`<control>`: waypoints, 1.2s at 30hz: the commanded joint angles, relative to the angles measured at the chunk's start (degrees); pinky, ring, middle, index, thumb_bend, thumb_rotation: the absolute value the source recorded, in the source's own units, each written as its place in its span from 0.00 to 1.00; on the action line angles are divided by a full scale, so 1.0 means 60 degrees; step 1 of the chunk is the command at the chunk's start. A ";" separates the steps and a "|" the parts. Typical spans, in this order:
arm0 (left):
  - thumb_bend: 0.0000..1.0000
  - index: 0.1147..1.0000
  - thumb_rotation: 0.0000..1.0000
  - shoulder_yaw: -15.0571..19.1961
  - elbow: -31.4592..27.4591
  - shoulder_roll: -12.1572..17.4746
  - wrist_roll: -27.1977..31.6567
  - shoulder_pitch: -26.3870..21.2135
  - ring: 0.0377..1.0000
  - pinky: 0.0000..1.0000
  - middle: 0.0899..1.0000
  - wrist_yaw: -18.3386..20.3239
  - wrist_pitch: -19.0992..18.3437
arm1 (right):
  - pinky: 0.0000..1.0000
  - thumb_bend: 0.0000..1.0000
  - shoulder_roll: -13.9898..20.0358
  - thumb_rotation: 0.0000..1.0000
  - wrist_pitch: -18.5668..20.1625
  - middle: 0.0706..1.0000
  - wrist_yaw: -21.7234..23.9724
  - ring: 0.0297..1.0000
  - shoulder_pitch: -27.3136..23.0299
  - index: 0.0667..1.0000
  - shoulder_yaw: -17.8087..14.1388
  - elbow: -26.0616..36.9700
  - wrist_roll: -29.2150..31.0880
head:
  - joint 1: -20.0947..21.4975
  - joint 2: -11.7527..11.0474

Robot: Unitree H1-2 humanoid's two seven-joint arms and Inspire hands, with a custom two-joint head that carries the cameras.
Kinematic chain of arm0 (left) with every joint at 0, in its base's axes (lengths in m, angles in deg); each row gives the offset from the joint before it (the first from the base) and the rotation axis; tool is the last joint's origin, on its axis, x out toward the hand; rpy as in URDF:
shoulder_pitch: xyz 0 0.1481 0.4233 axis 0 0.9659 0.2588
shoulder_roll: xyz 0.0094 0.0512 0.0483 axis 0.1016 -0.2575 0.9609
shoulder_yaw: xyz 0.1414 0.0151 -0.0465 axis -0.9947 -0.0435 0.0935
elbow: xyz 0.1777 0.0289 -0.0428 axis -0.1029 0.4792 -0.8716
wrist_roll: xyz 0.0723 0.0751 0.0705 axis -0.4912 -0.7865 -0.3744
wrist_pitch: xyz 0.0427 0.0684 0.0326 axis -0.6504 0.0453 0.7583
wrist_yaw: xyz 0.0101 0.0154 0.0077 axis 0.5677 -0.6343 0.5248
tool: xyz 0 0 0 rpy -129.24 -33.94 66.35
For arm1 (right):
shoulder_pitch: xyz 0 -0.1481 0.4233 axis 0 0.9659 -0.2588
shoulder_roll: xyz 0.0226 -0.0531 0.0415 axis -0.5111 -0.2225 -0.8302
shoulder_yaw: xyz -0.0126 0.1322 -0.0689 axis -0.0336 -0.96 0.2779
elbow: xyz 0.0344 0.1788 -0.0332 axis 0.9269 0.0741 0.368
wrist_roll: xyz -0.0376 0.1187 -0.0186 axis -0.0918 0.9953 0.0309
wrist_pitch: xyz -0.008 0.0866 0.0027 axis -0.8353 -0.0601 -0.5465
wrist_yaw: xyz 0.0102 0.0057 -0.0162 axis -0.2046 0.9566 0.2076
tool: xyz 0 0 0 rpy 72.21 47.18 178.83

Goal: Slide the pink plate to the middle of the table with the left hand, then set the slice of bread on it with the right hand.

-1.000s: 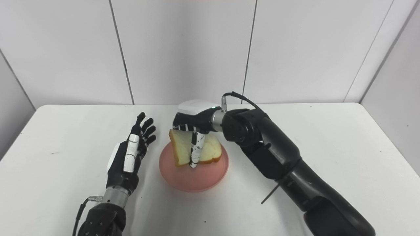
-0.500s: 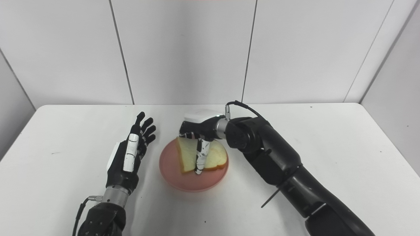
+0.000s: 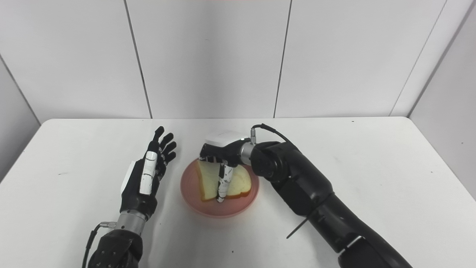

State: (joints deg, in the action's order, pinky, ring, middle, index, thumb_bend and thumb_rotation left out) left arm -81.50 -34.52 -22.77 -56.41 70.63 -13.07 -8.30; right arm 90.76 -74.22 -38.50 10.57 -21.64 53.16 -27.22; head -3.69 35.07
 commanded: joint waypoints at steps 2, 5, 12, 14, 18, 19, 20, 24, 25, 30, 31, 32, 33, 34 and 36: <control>0.78 0.96 0.98 -0.0050 -0.0439 -0.0042 -0.0064 -0.0380 0.94 0.93 0.95 -0.0020 0.0078 | 0.48 0.52 -0.0012 0.00 -0.0353 0.48 -0.0431 0.41 -0.0463 0.46 -0.0247 0.0170 0.0083 | -0.0015 0.0004; 0.78 0.96 0.98 -0.0063 -0.0458 -0.0044 -0.0097 -0.0399 0.93 0.93 0.95 -0.0031 -0.0004 | 0.49 0.52 -0.0027 0.00 -0.0389 0.48 -0.0520 0.41 -0.0470 0.47 -0.0285 0.0168 0.0116 | -0.0024 0.0007; 0.76 0.95 0.97 -0.0068 -0.0566 -0.0144 -0.0126 -0.0402 0.93 0.92 0.94 -0.0128 -0.0138 | 0.52 0.52 -0.0071 0.00 -0.0331 0.48 -0.0398 0.41 -0.0556 0.47 -0.0277 0.0134 0.0210 | -0.0063 0.0056; 0.76 0.95 0.97 -0.0070 -0.0576 -0.0152 -0.0121 -0.0398 0.93 0.92 0.94 -0.0146 -0.0160 | 0.57 0.52 -0.0040 0.08 -0.0248 0.57 -0.0290 0.56 -0.0588 0.46 -0.0228 0.0165 0.0155 | -0.0063 0.0056; 0.76 0.95 0.97 -0.0067 -0.0608 -0.0116 -0.0059 -0.0397 0.93 0.92 0.94 -0.0094 -0.0167 | 0.63 0.76 0.0092 0.12 0.0324 0.67 0.0187 0.65 -0.0657 0.67 0.0051 0.0557 -0.0502 | -0.0051 0.0090; 0.76 0.96 0.97 -0.0067 -0.0598 -0.0097 -0.0037 -0.0404 0.93 0.93 0.95 -0.0067 -0.0144 | 0.67 0.80 0.0125 0.15 0.0485 0.70 0.0363 0.68 -0.0675 0.71 0.0125 0.0679 -0.0699 | -0.0051 0.0090; 0.76 0.96 0.97 -0.0063 -0.0608 -0.0095 -0.0030 -0.0405 0.93 0.93 0.95 -0.0064 -0.0154 | 0.70 0.83 0.0189 0.18 0.0621 0.72 0.0617 0.71 -0.0703 0.73 0.0217 0.0848 -0.0909 | -0.0036 0.0100; 0.76 0.96 0.97 -0.0063 -0.0630 -0.0085 -0.0027 -0.0413 0.93 0.93 0.95 -0.0052 -0.0182 | 0.80 0.89 0.0343 0.25 0.0861 0.79 0.1396 0.79 -0.0806 0.79 0.0360 0.1186 -0.1242 | -0.0028 0.0114; 0.76 0.96 0.98 -0.0064 -0.0626 -0.0081 -0.0027 -0.0414 0.93 0.93 0.95 -0.0049 -0.0170 | 0.79 0.91 0.0359 0.25 0.0888 0.80 0.1515 0.79 -0.0811 0.79 0.0345 0.1231 -0.1257 | -0.0028 0.0114; 0.76 0.96 0.97 -0.0053 -0.0677 -0.0089 -0.0022 -0.0388 0.93 0.93 0.94 -0.0062 -0.0188 | 0.81 0.95 0.0420 0.27 0.0994 0.82 0.1983 0.81 -0.0834 0.81 0.0342 0.1282 -0.1343 | 0.0008 0.0165; 0.76 0.96 0.97 -0.0061 -0.0676 -0.0066 -0.0017 -0.0391 0.93 0.93 0.94 -0.0036 -0.0183 | 0.81 0.95 0.0416 0.27 0.1004 0.82 0.2025 0.81 -0.0832 0.81 0.0316 0.1277 -0.1321 | 0.0016 0.0172; 0.76 0.96 0.98 -0.0063 -0.0670 -0.0044 -0.0008 -0.0401 0.93 0.93 0.95 -0.0012 -0.0190 | 0.80 0.96 0.0415 0.26 0.1020 0.82 0.2073 0.81 -0.0837 0.81 0.0302 0.1274 -0.1321 | 0.0016 0.0172; 0.76 0.96 0.98 -0.0064 -0.0665 -0.0030 -0.0003 -0.0409 0.93 0.93 0.95 0.0005 -0.0195 | 0.79 0.97 0.0415 0.26 0.1031 0.83 0.2108 0.81 -0.0840 0.81 0.0292 0.1272 -0.1323 | 0.0016 0.0172; 0.76 0.96 0.98 -0.0054 -0.0643 -0.0016 0.0027 -0.0416 0.93 0.93 0.95 0.0026 -0.0174 | 0.79 0.97 0.0430 0.26 0.1027 0.83 0.2190 0.81 -0.0874 0.82 0.0306 0.1263 -0.1329 | 0.0026 0.0180; 0.77 0.96 0.97 -0.0025 -0.0628 -0.0027 0.0061 -0.0419 0.93 0.93 0.95 0.0026 -0.0173 | 0.79 0.97 0.0457 0.27 0.1032 0.84 0.2326 0.82 -0.0941 0.82 0.0357 0.1254 -0.1414 | 0.0050 0.0182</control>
State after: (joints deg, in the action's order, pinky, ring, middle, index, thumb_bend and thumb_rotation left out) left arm -81.55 -36.31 -22.93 -56.31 70.59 -13.07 -10.26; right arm 92.98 -69.23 -24.77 8.69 -18.92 59.38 -34.84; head -3.52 36.21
